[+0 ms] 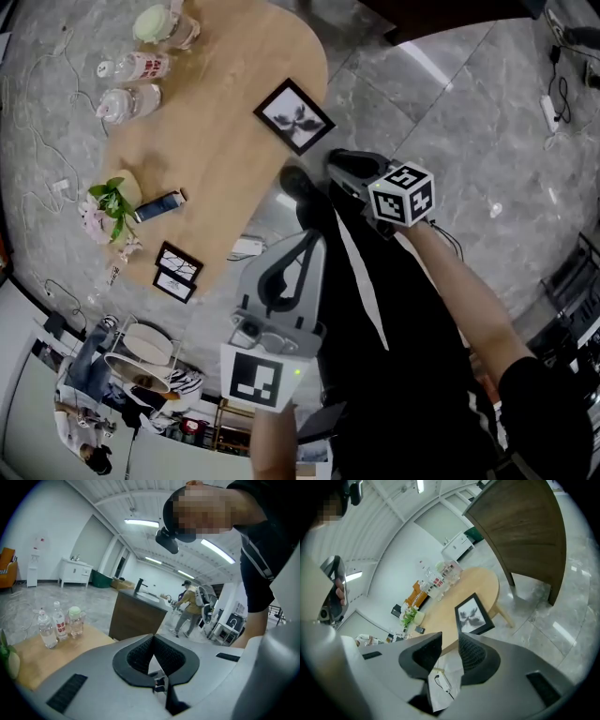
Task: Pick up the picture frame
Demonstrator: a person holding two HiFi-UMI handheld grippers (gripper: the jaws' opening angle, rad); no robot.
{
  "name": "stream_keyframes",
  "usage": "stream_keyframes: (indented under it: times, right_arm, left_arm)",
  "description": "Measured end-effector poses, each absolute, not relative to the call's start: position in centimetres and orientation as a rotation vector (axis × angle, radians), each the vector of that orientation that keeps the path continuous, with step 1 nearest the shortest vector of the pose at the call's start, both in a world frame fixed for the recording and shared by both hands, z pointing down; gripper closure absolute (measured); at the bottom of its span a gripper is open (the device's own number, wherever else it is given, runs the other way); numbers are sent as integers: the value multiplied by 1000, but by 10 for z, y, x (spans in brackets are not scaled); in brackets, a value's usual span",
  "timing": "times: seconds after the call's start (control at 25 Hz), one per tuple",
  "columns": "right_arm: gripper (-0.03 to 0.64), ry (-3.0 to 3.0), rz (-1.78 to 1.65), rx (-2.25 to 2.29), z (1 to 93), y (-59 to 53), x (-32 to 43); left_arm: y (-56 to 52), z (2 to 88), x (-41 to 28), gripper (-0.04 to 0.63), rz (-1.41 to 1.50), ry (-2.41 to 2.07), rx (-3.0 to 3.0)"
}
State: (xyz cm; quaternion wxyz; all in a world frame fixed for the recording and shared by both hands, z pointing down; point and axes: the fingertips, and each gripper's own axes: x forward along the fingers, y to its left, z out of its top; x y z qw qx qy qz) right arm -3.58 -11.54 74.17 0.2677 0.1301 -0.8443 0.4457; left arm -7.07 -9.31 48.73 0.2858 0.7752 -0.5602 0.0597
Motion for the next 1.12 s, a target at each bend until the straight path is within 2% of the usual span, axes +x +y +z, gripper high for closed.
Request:
stream_keyframes:
  times: [0.08,0.6,1.12]
  right_arm:
    - [508,-2250,1261,365,759,-115,-37]
    - [398,-2111,1796,542,829,-121,-50]
    - [383,-2077,2056,714,848,-154,-68]
  left_arm:
    - [-93,498,-73,583,178,-1495,2062]
    - [-98,531,-76,583,167,-1413,2062]
    - [-113,563,-82,583,180,-1365,2020]
